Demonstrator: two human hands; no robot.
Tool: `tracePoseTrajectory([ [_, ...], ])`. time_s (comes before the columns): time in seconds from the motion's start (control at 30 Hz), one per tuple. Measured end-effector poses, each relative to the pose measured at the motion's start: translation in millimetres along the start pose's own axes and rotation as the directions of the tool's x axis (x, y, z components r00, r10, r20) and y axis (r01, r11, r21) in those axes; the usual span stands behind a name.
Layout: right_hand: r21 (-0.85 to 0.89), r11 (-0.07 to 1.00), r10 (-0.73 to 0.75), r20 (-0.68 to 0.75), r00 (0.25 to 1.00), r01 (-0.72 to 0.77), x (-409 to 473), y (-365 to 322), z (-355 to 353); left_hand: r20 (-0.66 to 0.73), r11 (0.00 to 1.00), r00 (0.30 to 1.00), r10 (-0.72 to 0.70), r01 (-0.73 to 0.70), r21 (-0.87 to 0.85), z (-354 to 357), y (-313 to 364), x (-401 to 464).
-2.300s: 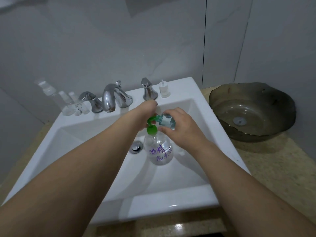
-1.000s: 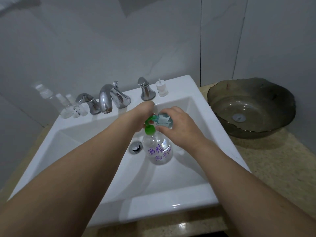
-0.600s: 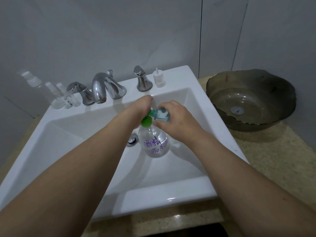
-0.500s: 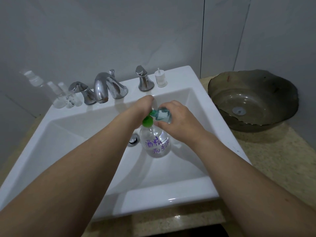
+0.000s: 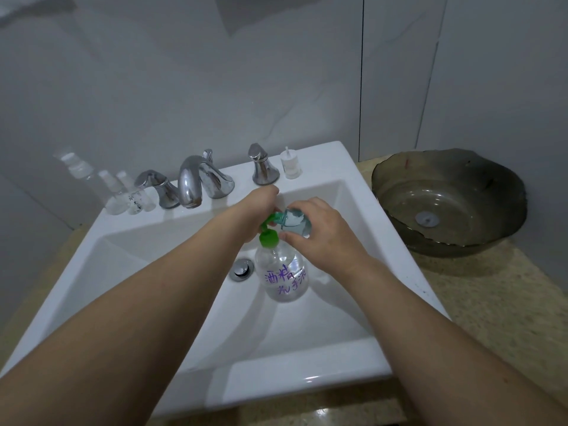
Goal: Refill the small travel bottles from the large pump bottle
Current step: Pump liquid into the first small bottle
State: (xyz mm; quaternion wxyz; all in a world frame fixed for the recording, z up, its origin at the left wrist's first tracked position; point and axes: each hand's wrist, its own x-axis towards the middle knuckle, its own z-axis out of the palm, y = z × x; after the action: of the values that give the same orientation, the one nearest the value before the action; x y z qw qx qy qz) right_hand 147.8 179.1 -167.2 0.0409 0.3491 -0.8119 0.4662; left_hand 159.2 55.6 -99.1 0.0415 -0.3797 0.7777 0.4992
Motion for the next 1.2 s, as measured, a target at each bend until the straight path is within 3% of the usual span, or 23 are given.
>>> tracePoseTrajectory([
  [0.17,0.006,1.0,0.009,0.015,1.0,-0.009,1,1,0,0.006,0.998,1.0,-0.005,0.004,0.068,0,-1,-1],
  [0.43,-0.067,0.998,0.024,0.075,0.997,-0.019,0,5,2,-0.008,1.0,1.0,0.02,-0.02,-0.019,7,-16,11],
  [0.97,-0.017,1.0,-0.011,-0.001,1.0,0.011,0,2,2,0.002,0.996,1.0,0.018,-0.018,-0.089,0,-7,17],
  [1.2,-0.021,1.0,0.016,0.041,0.999,-0.015,1,2,3,-0.005,1.0,1.0,0.026,-0.026,-0.014,1,-9,18],
])
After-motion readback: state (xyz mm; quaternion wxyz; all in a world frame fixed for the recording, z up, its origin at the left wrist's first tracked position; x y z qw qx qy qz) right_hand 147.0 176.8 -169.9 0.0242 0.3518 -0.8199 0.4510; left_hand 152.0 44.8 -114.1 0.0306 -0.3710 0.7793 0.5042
